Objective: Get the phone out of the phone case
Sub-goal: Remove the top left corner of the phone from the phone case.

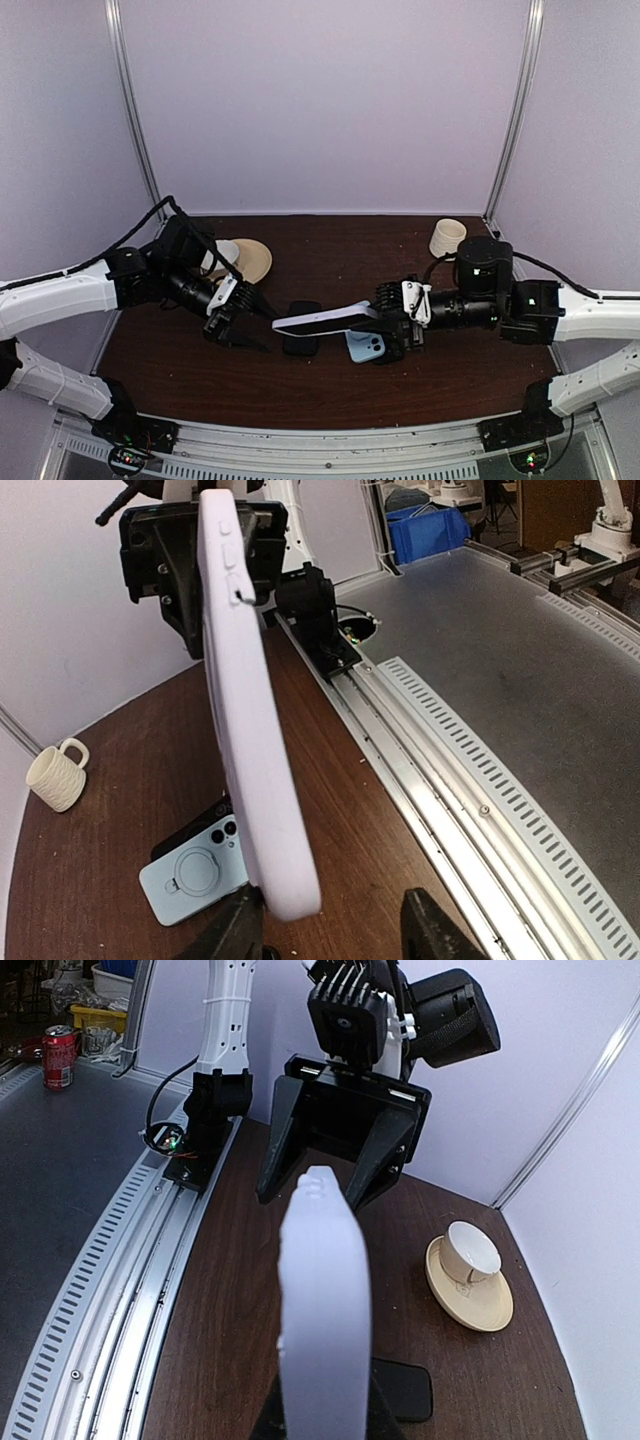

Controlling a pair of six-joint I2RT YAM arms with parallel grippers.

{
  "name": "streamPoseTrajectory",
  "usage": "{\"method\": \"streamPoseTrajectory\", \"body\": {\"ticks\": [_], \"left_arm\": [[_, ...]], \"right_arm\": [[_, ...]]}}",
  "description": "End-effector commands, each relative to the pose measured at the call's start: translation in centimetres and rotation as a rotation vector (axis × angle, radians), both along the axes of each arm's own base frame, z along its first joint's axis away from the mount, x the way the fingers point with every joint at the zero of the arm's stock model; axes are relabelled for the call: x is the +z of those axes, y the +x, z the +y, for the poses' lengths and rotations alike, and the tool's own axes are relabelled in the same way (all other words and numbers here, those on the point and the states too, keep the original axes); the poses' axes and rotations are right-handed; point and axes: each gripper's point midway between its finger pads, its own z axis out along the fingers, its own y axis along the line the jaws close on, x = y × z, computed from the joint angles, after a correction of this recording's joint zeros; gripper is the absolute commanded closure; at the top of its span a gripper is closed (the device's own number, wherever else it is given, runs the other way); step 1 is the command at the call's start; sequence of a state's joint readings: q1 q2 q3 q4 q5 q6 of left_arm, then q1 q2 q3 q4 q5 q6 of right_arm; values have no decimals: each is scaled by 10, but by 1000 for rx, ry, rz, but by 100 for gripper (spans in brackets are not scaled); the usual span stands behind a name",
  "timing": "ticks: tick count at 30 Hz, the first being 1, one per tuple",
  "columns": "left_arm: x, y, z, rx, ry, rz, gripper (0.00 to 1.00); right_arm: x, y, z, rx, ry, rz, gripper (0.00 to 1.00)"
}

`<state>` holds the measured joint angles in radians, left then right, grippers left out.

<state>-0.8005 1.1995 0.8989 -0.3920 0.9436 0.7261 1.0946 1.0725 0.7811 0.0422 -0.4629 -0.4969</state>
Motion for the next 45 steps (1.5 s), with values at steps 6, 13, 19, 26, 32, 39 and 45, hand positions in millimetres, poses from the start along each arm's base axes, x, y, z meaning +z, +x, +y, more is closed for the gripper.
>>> {"method": "streamPoseTrajectory", "body": {"ticks": [6, 13, 19, 26, 32, 39, 45], "left_arm": [[11, 0, -1, 10, -47, -55, 58], [14, -4, -1, -10, -56, -44, 63], [13, -12, -1, -38, -53, -31, 65], [13, -16, -2, -55, -53, -23, 77], [11, -20, -2, -69, -45, -18, 78], [5, -39, 5, -159, -33, -22, 85], [7, -53, 10, -213, -43, -7, 86]], "right_arm": [[44, -4, 13, 50, 123, -26, 100], [41, 0, 13, 31, 99, -25, 100], [38, -6, 11, 59, 65, -30, 100], [34, -8, 16, 88, 38, -29, 100], [30, -10, 18, 111, 13, -31, 100], [24, -21, 21, 192, -44, -25, 100], [23, -30, 27, 260, -57, -3, 100]]}}
